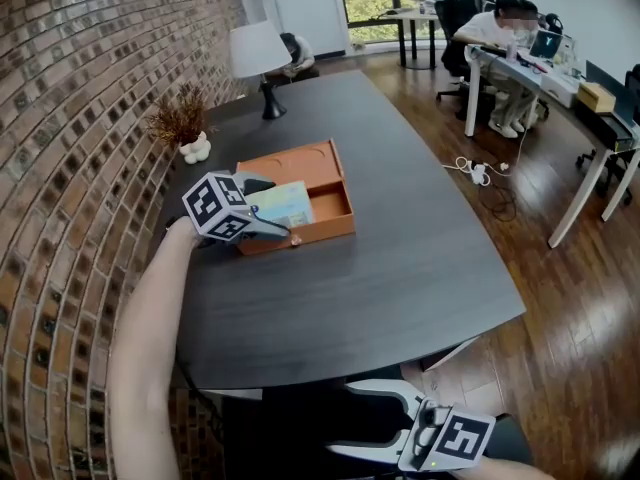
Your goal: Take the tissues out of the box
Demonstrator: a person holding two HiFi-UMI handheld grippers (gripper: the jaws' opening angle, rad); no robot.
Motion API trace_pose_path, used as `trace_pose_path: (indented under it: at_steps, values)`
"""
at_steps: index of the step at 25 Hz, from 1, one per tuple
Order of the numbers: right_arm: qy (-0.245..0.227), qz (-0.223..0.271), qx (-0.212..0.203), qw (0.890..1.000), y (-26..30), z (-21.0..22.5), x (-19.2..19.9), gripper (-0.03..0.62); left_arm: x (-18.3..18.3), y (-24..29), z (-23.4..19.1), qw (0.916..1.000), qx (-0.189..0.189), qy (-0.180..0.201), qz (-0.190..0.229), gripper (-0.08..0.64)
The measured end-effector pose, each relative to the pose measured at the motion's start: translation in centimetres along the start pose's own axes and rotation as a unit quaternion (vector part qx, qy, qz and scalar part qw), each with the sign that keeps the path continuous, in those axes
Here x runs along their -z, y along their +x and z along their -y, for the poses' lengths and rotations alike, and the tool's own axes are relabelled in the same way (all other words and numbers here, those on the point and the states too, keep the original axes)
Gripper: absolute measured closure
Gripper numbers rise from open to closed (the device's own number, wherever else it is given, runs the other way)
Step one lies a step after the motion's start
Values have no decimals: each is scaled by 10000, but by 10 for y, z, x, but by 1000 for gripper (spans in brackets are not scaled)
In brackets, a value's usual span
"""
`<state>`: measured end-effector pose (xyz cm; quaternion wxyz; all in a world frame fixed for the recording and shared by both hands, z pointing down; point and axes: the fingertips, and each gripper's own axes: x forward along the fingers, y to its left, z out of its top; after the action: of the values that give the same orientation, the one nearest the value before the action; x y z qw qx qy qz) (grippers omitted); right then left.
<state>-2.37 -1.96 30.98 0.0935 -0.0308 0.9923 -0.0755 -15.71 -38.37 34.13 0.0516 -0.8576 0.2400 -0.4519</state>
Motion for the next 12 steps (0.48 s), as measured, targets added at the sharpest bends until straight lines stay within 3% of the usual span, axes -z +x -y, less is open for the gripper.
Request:
trace_pose_path:
  at_steps: [5,12]
  values:
    - [-26,-27,-19,10000,0,-2,1,276,-9,-8,-2,9983,131,-426,388,126]
    - [-44,-24,-21,10000,0,-2,1,276,-8,-14,-4,9990,63,-307,332,193]
